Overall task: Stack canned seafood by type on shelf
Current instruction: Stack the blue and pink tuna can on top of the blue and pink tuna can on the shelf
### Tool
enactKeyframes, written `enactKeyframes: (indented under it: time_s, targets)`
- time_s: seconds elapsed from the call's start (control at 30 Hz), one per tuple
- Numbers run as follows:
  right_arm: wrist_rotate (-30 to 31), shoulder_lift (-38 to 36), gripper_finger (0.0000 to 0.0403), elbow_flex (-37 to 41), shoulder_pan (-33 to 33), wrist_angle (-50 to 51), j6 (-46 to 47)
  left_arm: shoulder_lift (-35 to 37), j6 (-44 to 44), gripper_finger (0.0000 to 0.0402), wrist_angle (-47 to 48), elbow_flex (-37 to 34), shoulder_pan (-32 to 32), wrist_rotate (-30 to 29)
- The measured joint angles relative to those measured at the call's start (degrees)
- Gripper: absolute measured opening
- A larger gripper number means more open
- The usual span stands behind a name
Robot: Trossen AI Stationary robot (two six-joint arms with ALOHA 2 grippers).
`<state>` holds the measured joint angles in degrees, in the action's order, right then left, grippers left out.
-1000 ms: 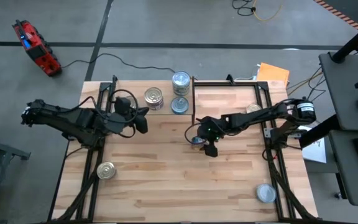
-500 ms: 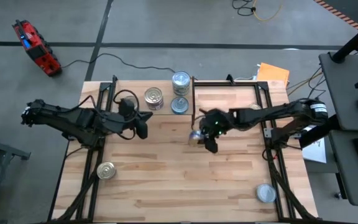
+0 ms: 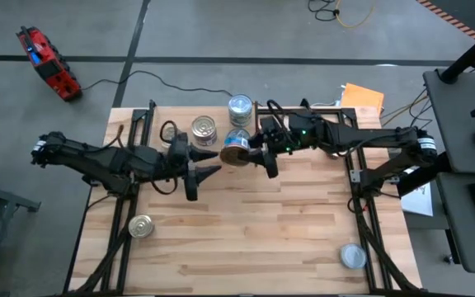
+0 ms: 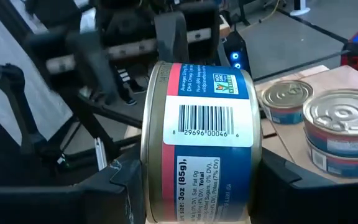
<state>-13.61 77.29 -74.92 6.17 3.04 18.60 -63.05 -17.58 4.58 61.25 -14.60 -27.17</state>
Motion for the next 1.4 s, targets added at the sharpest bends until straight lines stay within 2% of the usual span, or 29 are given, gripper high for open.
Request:
enactKeyframes:
  time_s: [0.13, 0.23, 0.37, 0.47, 0.6, 0.87, 0.97, 1.13, 1.4]
  targets:
    - [-0.6, 1.0, 0.0182, -2.6, 0.0, 0.3, 0.2, -1.7, 1.6, 0.0240, -0.2, 0.0, -0.4, -5.6]
    - [-1.2, 1.2, 0.0182, -3.1, 0.0, -0.7, 0.4, -2.7, 2.6, 0.0276, -0.6, 0.0, -0.3, -9.8]
    - [-1.5, 1.3, 0.0182, -3.1, 0.0, -0.3, 1.0, -3.8, 2.3, 0.0300, -0.7, 0.0, -0.4, -15.2]
    - [-1.7, 1.3, 0.0182, -3.1, 0.0, -0.5, 0.7, -3.8, 2.5, 0.0304, -2.2, 0.0, -0.3, -13.2]
    - [-5.2, 1.7, 0.0182, -3.1, -0.4, -1.8, -2.7, -4.0, 3.1, 0.0297, -4.8, 0.0, -0.3, -7.4]
    - [-5.9, 4.1, 0.0182, -3.5, -1.9, -2.7, -6.5, -4.4, 2.6, 0.0272, -6.1, 0.0, -0.4, -4.6]
    - [-6.0, 4.1, 0.0182, -3.5, -1.9, -3.4, -6.7, -4.4, 2.0, 0.0241, -6.1, 0.0, -0.4, -3.3]
    - [-6.8, 4.1, 0.0182, -3.5, -2.0, -4.3, -7.0, -4.4, 1.4, 0.0166, -6.1, 0.0, -0.4, -2.4]
    - [-6.8, 4.1, 0.0184, -3.5, -1.5, -5.3, -4.4, -4.0, -2.5, 0.0167, -6.1, 0.0, -0.5, -4.0]
